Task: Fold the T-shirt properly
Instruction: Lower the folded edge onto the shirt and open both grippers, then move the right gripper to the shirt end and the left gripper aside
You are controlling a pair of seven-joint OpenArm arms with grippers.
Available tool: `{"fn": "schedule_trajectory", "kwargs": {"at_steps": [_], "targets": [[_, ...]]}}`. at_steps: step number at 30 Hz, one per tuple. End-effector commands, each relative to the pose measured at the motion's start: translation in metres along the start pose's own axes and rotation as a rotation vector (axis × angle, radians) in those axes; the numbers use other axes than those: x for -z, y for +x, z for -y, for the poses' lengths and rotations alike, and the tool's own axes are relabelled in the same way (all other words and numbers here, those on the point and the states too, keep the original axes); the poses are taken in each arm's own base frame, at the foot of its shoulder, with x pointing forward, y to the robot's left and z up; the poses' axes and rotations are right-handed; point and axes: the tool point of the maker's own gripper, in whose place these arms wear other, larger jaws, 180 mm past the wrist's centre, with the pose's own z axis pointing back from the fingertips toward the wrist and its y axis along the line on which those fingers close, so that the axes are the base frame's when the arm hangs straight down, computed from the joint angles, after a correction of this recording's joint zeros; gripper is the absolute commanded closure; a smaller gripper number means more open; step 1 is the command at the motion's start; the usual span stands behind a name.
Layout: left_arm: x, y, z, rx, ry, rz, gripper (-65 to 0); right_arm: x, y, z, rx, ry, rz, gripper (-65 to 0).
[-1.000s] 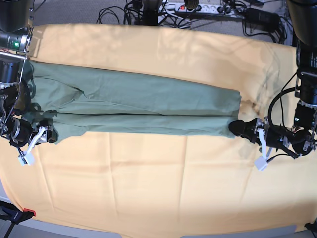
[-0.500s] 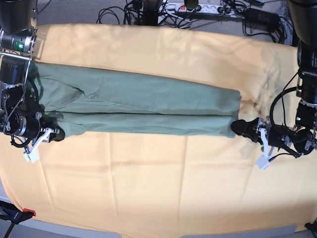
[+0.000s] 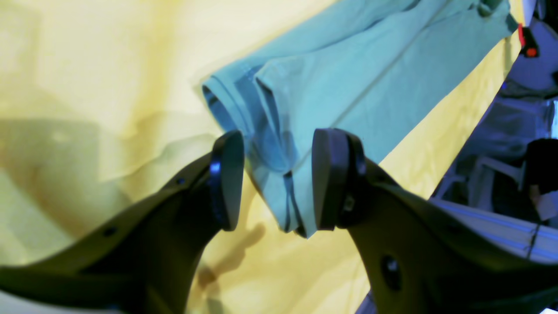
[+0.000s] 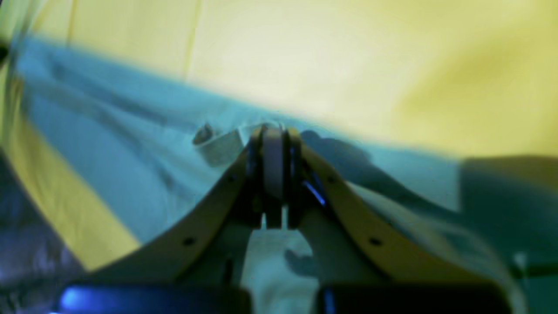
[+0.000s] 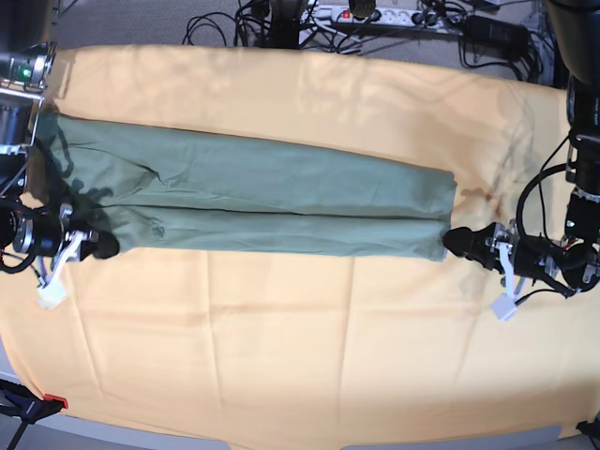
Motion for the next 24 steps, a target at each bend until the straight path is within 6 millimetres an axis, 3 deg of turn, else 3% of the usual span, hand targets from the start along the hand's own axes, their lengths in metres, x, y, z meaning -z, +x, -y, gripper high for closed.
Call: {"fn": "schedule_trajectory", "kwargs": {"at_steps": [1,9,16,21,24], "targets": [[-0.015,0.019,0.003,0.029,0.005,0.049,-28.0,-0.012,0.015,-0.002,-0.049,-0.01,0.033,0.0],[-0.023,0.031,0.0,0.025,0.02,0.128,-28.0,-0.022,-0.017,-0.025,-0.184,-0.035,-0.063,0.0],[-0.037,0.028,-0.008,0.018,0.052,0.134,-28.0,-0.025,-0.056,-0.02,-0.167,-0.048,-0.178,0.0],[-0.049,0.037,-0.009,0.031,0.071,0.156,-28.0,-0.027,-0.061,-0.014,-0.174,-0.082,-0.207,-0.6],[-0.059,0.044,-0.01,0.042,0.088,0.17,-28.0,-0.03,-0.065,-0.008,-0.18,-0.111,-0.235,-20.8]]}}
